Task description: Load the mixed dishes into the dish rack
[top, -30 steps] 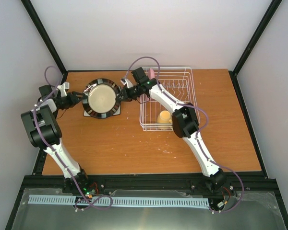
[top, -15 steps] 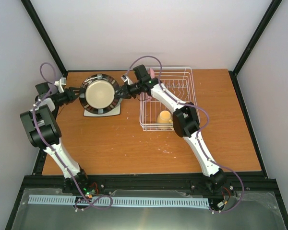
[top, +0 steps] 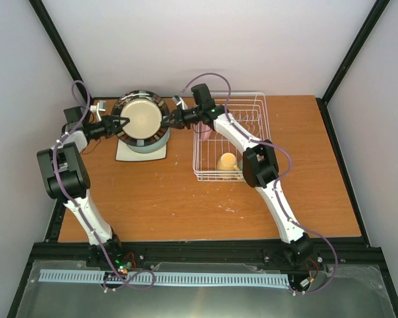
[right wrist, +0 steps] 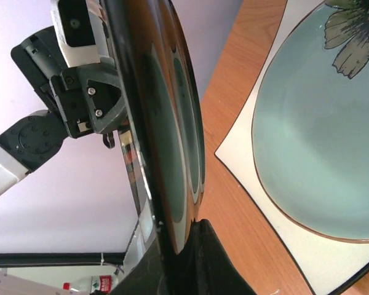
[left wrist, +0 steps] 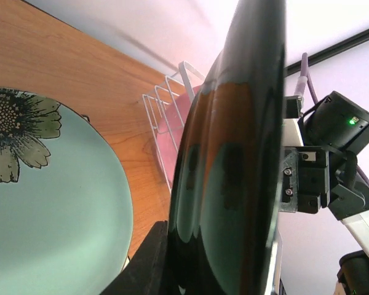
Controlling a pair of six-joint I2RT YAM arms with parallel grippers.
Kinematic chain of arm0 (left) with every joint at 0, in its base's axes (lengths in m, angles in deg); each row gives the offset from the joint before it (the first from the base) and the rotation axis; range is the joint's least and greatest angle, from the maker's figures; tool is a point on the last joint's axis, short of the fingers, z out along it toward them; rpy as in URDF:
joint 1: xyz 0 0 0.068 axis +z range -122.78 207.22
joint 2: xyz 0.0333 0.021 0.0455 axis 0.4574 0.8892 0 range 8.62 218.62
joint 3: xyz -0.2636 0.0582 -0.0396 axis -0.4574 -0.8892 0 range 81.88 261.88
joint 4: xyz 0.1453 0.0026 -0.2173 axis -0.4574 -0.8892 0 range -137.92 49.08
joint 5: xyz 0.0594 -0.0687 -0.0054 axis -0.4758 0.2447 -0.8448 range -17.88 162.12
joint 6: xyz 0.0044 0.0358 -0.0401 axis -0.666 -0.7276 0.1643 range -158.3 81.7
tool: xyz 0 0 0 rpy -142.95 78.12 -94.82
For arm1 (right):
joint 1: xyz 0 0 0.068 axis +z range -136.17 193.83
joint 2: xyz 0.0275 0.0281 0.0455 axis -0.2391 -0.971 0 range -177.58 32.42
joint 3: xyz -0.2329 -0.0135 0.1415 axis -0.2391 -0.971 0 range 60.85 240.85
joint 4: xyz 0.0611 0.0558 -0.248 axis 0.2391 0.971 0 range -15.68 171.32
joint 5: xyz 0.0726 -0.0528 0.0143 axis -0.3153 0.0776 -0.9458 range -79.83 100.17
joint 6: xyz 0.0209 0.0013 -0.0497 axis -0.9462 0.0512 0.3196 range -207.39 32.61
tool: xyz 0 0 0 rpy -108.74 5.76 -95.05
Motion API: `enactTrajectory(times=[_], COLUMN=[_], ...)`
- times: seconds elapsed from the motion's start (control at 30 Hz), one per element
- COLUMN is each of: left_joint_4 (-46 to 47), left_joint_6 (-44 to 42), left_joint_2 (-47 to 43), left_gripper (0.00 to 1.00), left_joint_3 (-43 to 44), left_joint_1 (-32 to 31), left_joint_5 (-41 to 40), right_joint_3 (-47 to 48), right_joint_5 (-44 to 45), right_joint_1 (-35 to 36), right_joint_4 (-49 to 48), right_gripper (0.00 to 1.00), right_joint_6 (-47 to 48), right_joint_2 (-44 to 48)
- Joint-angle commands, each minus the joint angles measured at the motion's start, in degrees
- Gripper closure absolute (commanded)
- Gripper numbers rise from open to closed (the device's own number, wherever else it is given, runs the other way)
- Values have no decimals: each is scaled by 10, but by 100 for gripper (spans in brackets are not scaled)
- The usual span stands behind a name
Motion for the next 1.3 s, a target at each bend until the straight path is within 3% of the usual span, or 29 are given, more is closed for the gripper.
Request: enactTrajectory(times=[0.0, 0.07, 0.1, 0.2, 0.4, 0.47, 0.57, 0.6, 0.7, 0.97, 1.03, 1.17, 1.27], left_joint_4=[16, 13, 10, 4, 17, 19, 14, 9, -12, -205, -212, -195, -162], left_joint_6=[-26, -28, -27, -26, 5, 14, 14, 10, -1, -127, -133, -109, -79], left_joint_2=[-8, -15, -18, -26, -26, -28, -36, -38, -39, 8, 16, 19, 10], left_gripper=[99, 100, 99, 99, 99, 99, 99, 99, 99, 47, 43, 2, 0], left_joint_3=[10, 16, 22, 41, 71, 76, 79, 80, 78, 171, 190, 231, 259], left_joint_1=[-24, -24, -24, -24, -24, -27, -37, -41, -47, -41, -33, -3, 21], left_joint_5=[35, 58, 74, 120, 191, 202, 209, 208, 193, 102, 86, 59, 40], right_joint_3=[22, 22, 21, 19, 17, 18, 20, 21, 22, 13, 15, 17, 21], right_joint_5=[-85, -83, -83, -86, -105, -107, -107, -108, -103, -49, -44, -23, -11], right_joint_1=[25, 24, 24, 21, 17, 17, 17, 17, 16, -6, -11, -16, -16], right_joint_4=[-114, -109, -110, -130, -282, -326, -380, -401, -424, -340, -321, -243, -194], right_gripper=[97, 93, 75, 58, 56, 60, 92, 97, 97, 97, 97, 97, 97], right_joint_6=[-17, -15, -16, -31, -149, -183, -225, -239, -258, -180, -162, -99, -59], right_joint_2=[48, 48, 48, 49, 39, 33, 25, 24, 29, 85, 96, 122, 134])
